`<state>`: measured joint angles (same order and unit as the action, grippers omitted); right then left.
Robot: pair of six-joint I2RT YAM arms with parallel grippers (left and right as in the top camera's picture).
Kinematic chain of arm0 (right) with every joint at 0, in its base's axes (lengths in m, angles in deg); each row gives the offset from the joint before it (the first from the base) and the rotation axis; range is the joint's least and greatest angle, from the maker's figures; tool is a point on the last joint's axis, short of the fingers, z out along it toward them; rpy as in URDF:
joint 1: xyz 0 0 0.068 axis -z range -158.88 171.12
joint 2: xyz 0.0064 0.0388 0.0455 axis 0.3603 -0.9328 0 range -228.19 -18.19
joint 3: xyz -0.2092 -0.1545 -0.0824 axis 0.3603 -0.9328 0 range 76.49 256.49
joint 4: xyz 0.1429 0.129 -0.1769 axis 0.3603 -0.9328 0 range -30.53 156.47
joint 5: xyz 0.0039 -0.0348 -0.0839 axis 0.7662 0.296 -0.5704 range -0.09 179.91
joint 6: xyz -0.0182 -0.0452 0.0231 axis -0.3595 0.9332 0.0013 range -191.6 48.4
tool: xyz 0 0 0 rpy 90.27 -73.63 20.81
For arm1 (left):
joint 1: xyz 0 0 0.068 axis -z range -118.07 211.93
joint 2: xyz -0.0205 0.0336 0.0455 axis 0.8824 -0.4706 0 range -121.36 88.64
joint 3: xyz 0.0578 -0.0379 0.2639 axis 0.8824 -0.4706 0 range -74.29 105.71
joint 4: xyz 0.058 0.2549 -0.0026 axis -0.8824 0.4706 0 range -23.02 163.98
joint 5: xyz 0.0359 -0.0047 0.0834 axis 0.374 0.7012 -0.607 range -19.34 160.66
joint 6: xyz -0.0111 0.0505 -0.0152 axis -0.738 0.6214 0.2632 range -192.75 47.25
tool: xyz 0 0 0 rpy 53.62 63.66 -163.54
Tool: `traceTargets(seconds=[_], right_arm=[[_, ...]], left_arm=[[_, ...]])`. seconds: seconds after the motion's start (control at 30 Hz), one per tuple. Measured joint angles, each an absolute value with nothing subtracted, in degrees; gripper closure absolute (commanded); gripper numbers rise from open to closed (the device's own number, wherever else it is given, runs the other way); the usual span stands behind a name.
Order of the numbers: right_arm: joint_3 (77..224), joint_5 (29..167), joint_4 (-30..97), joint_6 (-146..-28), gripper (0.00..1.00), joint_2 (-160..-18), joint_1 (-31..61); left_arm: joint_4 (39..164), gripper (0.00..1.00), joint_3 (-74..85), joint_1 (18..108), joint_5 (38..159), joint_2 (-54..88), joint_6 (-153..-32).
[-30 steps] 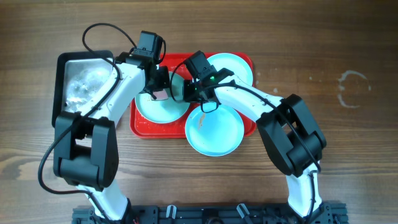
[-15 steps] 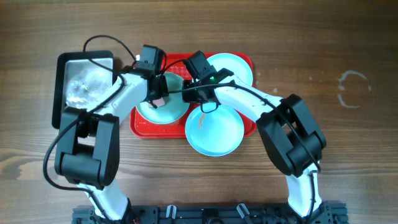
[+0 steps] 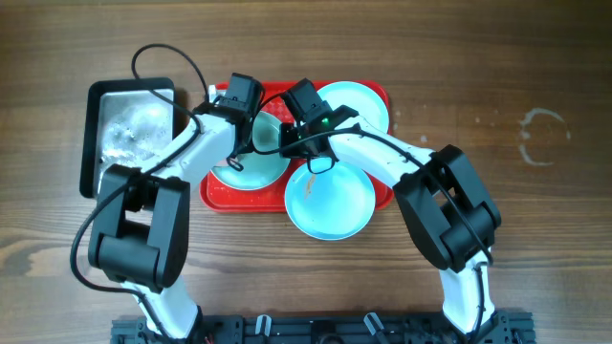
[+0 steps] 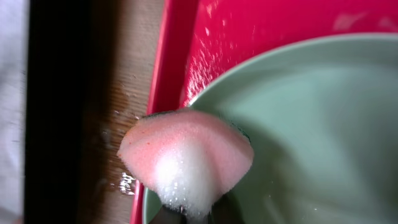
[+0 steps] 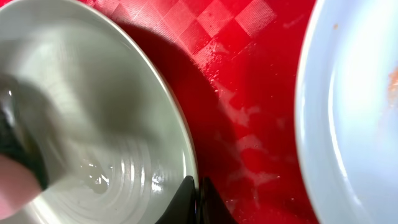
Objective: Clean dirty plates on tray and stack at the side
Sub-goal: 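Scrub the plate with the sponge while the right gripper holds it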
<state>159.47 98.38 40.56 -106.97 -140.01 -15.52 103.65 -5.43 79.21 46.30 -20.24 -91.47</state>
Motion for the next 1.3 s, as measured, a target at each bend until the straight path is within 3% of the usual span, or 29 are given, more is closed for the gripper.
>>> traceTargets(seconds=[0.4,0.73,1.03,1.13,1.3], right_arm=[[159.5,98.3,40.4,-106.9,0.96,-140.0,-15.5],[159.5,98.4,40.2,-106.9,0.96,-140.0,-15.6],[159.5,98.4,39.8,-106.0,0.96,-140.0,-15.5],[159.5,98.4,39.8,-106.0,0.96,-140.0,-15.5],[159.5,97.7,40.0,-106.5,0.96,-140.0,-15.4]], left_arm=[[95.4,0.96,-4.4,78.8,44.4,-20.1,-89.4],[109.5,0.96,-3.0,79.1,49.1,-23.3,-89.3],[119.6,0.96,-1.5,75.9,63.6,-23.1,-86.3],[118.1,0.96,-1.9,73.7,67.2,-22.8,-85.9],[104.5,0.96,-2.7,73.1,63.7,-23.0,-89.7]])
